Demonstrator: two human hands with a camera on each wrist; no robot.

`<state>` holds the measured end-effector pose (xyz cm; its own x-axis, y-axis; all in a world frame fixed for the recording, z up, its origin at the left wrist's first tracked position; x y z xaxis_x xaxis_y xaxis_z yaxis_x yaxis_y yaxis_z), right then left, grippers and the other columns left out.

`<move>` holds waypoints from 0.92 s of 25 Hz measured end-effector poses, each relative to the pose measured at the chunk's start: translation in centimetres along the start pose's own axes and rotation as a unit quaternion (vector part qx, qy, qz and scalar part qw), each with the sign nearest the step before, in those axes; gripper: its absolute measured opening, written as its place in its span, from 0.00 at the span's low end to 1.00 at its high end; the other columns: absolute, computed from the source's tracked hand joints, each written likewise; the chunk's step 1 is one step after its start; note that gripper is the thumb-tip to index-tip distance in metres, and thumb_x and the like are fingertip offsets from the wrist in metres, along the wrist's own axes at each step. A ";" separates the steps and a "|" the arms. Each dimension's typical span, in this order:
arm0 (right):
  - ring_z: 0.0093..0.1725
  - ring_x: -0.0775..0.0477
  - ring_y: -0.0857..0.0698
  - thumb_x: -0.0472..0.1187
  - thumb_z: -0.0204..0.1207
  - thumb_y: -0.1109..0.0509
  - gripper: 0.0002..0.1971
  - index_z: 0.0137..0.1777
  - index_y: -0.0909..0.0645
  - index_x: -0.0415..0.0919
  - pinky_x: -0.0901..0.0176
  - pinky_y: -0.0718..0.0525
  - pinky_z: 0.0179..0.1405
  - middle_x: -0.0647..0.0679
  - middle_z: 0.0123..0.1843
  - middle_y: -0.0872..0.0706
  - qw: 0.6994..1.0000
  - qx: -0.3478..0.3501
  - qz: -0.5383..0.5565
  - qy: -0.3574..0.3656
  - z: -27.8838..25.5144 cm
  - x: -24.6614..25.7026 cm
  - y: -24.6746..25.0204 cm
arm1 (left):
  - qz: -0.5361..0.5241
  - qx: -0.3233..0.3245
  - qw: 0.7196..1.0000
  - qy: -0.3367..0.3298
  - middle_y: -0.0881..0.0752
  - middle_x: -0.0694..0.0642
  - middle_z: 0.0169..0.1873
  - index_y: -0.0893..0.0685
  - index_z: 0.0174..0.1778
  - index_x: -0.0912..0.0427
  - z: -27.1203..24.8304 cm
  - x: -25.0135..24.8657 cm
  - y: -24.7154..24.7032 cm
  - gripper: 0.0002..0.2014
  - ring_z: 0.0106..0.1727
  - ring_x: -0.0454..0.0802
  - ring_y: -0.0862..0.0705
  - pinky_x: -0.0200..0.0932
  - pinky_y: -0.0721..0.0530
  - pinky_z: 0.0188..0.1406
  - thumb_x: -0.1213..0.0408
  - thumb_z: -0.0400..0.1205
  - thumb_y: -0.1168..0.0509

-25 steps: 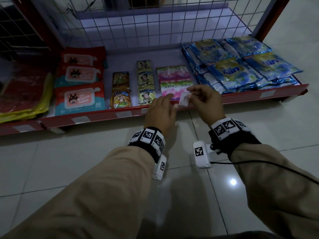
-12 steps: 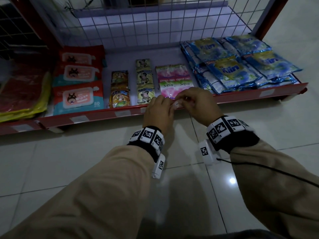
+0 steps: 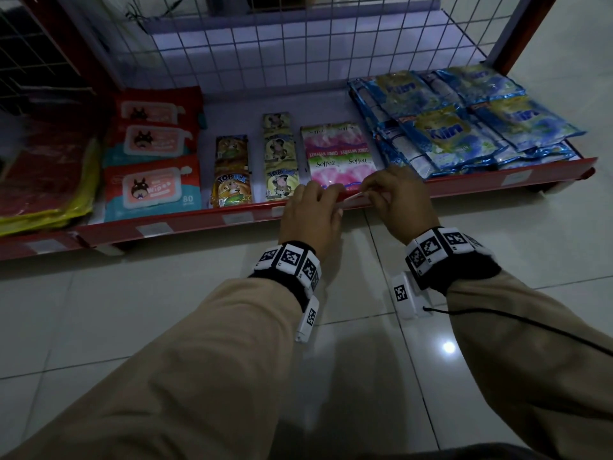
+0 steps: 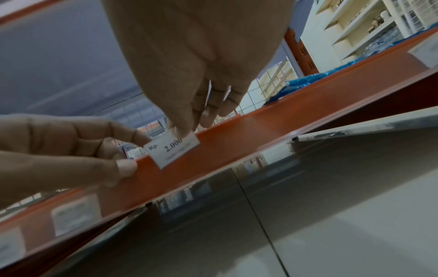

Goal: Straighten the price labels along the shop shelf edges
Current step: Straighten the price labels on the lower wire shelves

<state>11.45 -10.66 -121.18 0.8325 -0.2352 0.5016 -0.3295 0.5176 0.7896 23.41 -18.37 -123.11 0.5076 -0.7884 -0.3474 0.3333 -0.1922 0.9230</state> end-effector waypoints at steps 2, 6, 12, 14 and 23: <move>0.51 0.36 0.21 0.28 0.72 0.32 0.08 0.48 0.14 0.36 0.50 0.26 0.48 0.37 0.46 0.16 1.000 0.015 -0.006 -0.005 -0.1 -0.4 -0.5 | 0.017 0.006 1.000 -0.004 0.25 0.56 0.55 0.23 0.68 0.51 0.1 0.1 -0.2 0.16 0.58 0.55 0.28 0.48 0.28 0.58 0.55 0.84 0.42; 0.51 0.34 0.24 0.28 0.71 0.33 0.09 0.49 0.17 0.35 0.48 0.27 0.48 0.36 0.47 0.18 0.999 0.035 -0.028 -0.002 -0.2 -0.4 -1.2 | 0.043 0.019 0.999 -0.002 0.26 0.56 0.53 0.21 0.62 0.51 0.4 0.1 -0.6 0.14 0.56 0.54 0.29 0.47 0.29 0.56 0.53 0.86 0.46; 0.53 0.31 0.23 0.29 0.72 0.30 0.06 0.48 0.16 0.33 0.43 0.24 0.51 0.33 0.50 0.19 0.994 0.067 -0.086 0.028 -0.3 -0.1 -1.5 | 0.072 0.023 0.997 0.011 0.26 0.59 0.56 0.22 0.62 0.55 0.5 -0.6 -0.6 0.15 0.59 0.58 0.29 0.50 0.30 0.57 0.53 0.86 0.47; 0.52 0.31 0.23 0.30 0.73 0.31 0.05 0.48 0.15 0.32 0.44 0.24 0.49 0.33 0.49 0.19 0.992 0.067 -0.099 0.035 -0.4 0.0 -1.6 | 0.089 0.029 0.996 0.006 0.26 0.60 0.57 0.23 0.63 0.56 0.4 -0.7 -0.7 0.15 0.60 0.58 0.29 0.49 0.30 0.56 0.54 0.87 0.48; 0.52 0.32 0.24 0.32 0.76 0.32 0.05 0.49 0.16 0.32 0.44 0.25 0.49 0.33 0.48 0.20 0.989 0.060 -0.129 0.050 -0.8 0.3 -1.9 | 0.088 0.039 0.995 -0.014 0.26 0.59 0.55 0.22 0.65 0.54 0.2 -0.7 -0.6 0.15 0.58 0.58 0.29 0.48 0.30 0.54 0.66 0.83 0.44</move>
<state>12.67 -11.08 -122.77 0.9335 -0.2613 0.2456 -0.1464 0.3475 0.9262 22.75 -17.82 -123.42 0.5308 -0.8293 -0.1747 0.1773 -0.0929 0.9798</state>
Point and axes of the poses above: each hand's wrist, its own z-axis towards the middle knuckle, its own y-axis out of the back of the hand, x = y × z, the point moved 8 cm from there along z, towards the middle knuckle
